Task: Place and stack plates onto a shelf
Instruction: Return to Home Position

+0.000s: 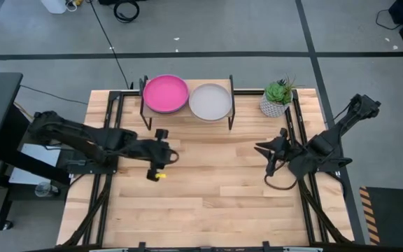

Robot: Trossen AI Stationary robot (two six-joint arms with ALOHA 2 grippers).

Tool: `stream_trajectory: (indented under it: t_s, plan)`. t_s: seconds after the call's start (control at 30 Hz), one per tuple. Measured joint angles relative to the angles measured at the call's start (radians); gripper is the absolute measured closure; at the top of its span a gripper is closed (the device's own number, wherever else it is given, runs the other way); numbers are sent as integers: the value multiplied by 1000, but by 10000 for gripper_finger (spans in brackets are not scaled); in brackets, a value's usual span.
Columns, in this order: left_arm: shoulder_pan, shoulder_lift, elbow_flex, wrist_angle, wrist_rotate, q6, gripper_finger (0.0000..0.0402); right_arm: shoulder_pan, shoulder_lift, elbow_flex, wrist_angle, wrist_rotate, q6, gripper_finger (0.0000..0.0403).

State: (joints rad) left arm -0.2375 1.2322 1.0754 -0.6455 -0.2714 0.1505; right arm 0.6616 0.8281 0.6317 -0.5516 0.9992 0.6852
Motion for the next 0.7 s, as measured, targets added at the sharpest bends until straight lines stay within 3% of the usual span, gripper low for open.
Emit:
stream_trajectory:
  t_s: [0.3, 0.5, 0.7]
  plan:
    - [42, -290, -353, 334, -2, -7, 260, -142, -230, -268, 432, -223, -268, 375]
    - [68, -444, -506, 459, 13, -24, 260, -298, -353, -366, 504, -360, -352, 396]
    - [79, -638, -651, 541, 34, -42, 260, -410, -493, -428, 521, -441, -434, 384]
